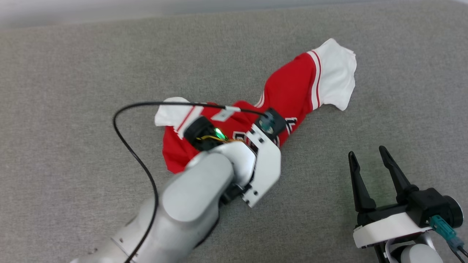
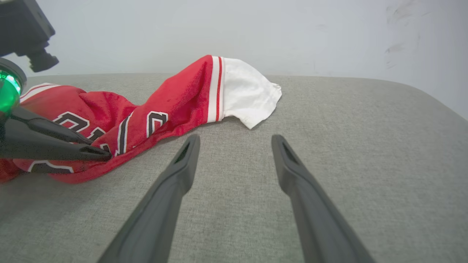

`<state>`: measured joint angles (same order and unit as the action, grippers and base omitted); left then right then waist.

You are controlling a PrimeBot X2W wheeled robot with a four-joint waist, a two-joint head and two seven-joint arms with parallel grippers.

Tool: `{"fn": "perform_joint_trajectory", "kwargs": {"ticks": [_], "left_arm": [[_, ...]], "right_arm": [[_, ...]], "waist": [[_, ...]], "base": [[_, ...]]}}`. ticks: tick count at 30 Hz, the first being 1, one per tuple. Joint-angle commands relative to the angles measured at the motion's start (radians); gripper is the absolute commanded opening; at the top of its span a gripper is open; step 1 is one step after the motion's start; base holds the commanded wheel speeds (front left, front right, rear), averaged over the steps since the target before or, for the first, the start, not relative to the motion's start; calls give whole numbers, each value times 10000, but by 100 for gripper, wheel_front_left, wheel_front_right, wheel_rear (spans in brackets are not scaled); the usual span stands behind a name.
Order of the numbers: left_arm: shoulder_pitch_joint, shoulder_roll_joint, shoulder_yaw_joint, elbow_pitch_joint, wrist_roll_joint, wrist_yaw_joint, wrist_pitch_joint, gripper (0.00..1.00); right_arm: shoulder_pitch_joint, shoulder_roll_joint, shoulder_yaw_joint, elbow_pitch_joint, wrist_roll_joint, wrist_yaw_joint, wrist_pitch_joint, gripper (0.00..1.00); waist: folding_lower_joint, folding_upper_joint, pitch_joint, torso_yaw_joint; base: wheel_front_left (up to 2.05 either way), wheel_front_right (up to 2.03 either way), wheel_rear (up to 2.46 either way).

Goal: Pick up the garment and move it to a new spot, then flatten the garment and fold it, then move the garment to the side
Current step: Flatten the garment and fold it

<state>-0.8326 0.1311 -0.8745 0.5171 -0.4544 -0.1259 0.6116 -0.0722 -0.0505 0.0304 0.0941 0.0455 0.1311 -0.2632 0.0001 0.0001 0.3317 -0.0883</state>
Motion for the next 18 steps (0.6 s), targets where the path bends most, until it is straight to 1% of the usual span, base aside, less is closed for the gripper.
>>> {"fn": "perform_joint_trajectory", "kwargs": {"ticks": [1,6,9,14,15,16,18], "left_arm": [[227,-170,-145,-22,-72,-53,-84,0],[675,-529,-632,-330,-243,-37,-424,0],[1063,-692,-993,-563,-338,47,-551,0],[1799,-791,-1668,-805,-671,214,-590,0],[1896,-796,-1757,-821,-738,227,-642,24],[1913,-802,-1819,-831,-756,295,-727,100],[1888,-802,-1875,-822,-744,445,-971,100]], "right_arm": [[69,5,-21,23,-57,-7,-23,100],[181,5,9,81,-87,-7,-23,100],[267,5,55,95,-100,-7,-23,100],[315,5,100,84,-90,-7,-23,100],[318,5,108,80,-92,-7,-23,100],[317,5,108,71,-92,-7,-23,100],[321,5,61,59,-82,-7,-23,100]], "waist": [[-1,-1,-282,71],[-1,-1,-757,124],[-1,-1,-898,136],[-1,-1,-966,151],[-1,-1,-959,159],[-1,-1,-946,172],[-1,-1,-942,238]], "base": [[0,0,0],[0,0,0],[0,0,0],[0,0,0],[0,0,0],[0,0,0],[0,0,0]]}}
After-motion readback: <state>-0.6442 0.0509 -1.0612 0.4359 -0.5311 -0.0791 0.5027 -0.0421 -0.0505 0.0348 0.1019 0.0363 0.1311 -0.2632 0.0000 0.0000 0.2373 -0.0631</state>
